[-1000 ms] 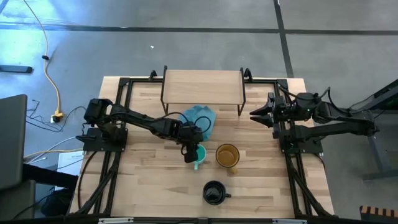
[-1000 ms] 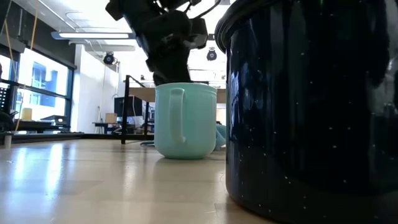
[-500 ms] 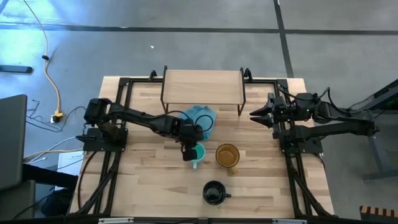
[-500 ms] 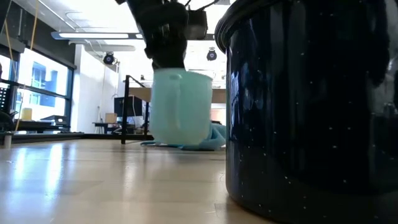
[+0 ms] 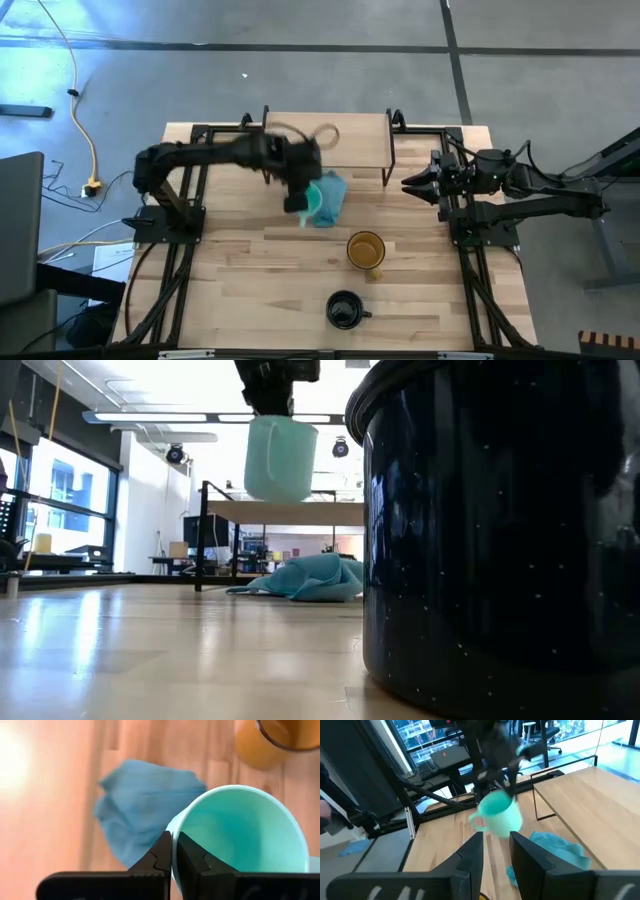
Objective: Stack small to large cups/mugs on shelf
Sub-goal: Put the light blue cup on the shelf
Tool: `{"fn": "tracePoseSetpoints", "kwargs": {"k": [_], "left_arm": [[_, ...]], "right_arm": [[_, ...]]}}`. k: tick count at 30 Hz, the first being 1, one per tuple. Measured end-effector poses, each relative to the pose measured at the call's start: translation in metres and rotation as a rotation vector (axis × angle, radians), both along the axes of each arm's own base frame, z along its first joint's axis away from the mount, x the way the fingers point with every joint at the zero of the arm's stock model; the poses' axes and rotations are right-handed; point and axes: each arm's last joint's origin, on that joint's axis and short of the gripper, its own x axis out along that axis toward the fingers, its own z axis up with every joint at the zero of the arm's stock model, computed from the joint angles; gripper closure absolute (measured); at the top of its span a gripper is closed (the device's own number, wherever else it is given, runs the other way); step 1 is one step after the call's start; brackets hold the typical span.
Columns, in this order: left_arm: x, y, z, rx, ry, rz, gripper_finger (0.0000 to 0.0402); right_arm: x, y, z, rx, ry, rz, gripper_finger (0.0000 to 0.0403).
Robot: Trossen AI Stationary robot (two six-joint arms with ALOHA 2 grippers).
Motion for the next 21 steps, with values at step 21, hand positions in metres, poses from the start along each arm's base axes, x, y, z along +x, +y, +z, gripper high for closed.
{"fn": "tracePoseSetpoints", "kwargs": {"k": [21], "left_arm": [[-0.117,0.142,0.045,0.143,-0.182,0.154,0.0401]], "right_arm": [[0.041,-0.005,-0.01,0.003,0.047,-0.134,0.0318]]}}
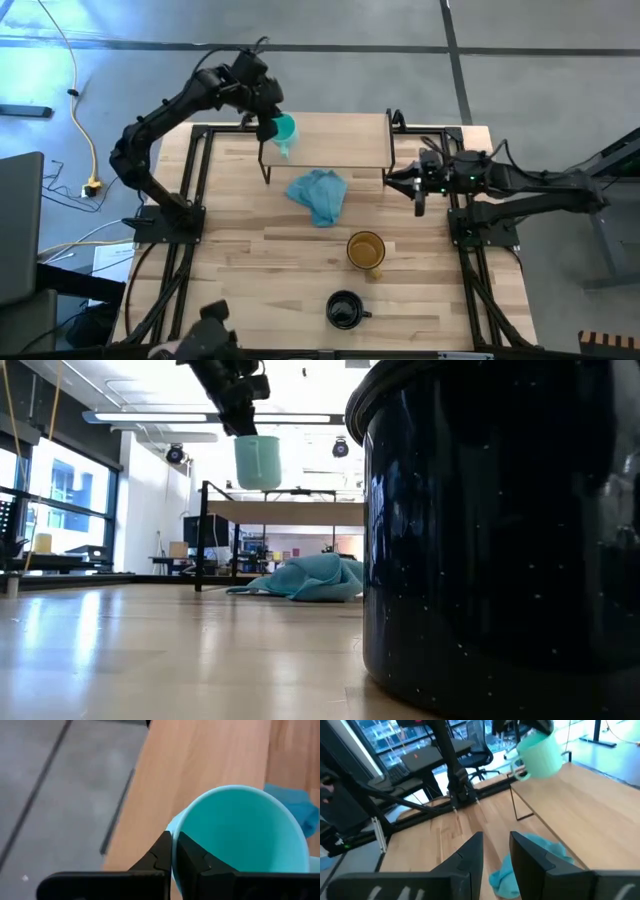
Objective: Stack small to large cups/mugs on shelf
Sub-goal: Put the light blue cup on the shelf
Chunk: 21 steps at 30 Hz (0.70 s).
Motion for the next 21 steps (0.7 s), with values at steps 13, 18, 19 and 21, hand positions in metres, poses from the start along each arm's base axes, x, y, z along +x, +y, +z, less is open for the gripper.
{"fn": "tracePoseSetpoints", "kwargs": {"k": [13,18,19,21], "left_arm": [[0.015,0.034,-0.002,-0.049,0.052,-0.054,0.0401],[0.019,0.04,-0.004,-0.078,0.079,-0.055,0.0401],[0.019,0.04,-0.004,-0.085,0.083,-0.055,0.0401],[0.02,0.041,-0.006,-0.095,0.089,-0.054,0.0401]], "right_arm": [[0.039,-0.001,-0.016,0.003,0.04,0.005,0.0318],[0.04,-0.001,-0.016,0.014,0.027,0.017,0.0318],[0.04,-0.001,-0.015,0.019,0.026,0.016,0.0318],[0.04,-0.001,-0.015,0.023,0.022,0.015,0.0318]]}}
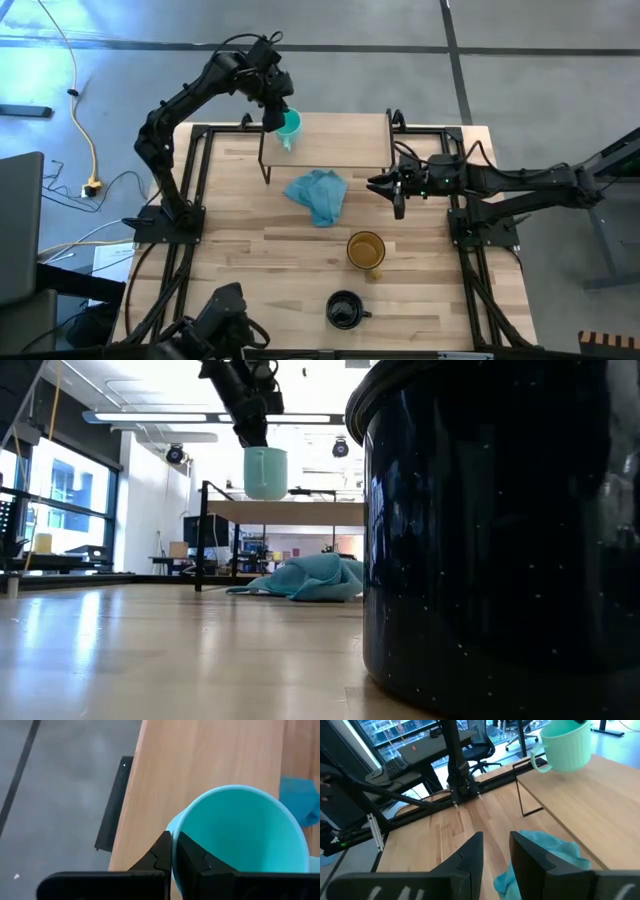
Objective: Stack small to large cups/mugs on shelf
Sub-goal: Put the light blue cup on the shelf
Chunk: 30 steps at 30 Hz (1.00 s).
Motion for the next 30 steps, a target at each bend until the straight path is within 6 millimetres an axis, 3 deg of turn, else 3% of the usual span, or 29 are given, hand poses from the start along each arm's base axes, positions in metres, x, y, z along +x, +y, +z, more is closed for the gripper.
{"fn": "tracePoseSetpoints", "kwargs": {"k": [6,30], "left_arm": [[0.005,0.006,-0.014,-0.064,0.026,0.028,0.0401],[0.0,0.012,-0.024,-0.093,0.016,0.052,0.0401]], "right_arm": [[0.0,0.0,0.0,-0.016,0.003,0.004,0.0318],[0.0,0.001,0.0,-0.013,0.004,0.024,0.0318]]}}
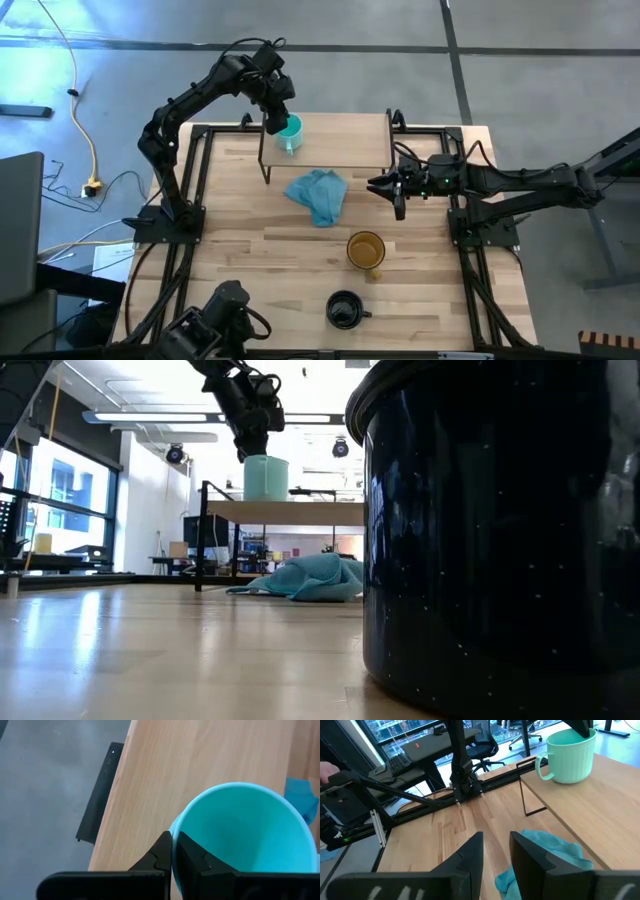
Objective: Stack small to large cups/mugs on shelf
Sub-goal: Put the light blue cup on the shelf
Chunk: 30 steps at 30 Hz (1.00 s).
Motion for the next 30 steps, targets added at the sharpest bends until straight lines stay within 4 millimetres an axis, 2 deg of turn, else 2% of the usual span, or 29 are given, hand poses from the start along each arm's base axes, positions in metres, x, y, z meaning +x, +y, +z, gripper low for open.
{"fn": "tracePoseSetpoints", "kwargs": {"k": [30], "left_arm": [[-0.0008,-0.0004,-0.0012,0.0,-0.005,-0.075,0.0401]], "right_arm": [[0.0,0.0001,0.0,-0.025,0.003,0.01,0.0318]]}}
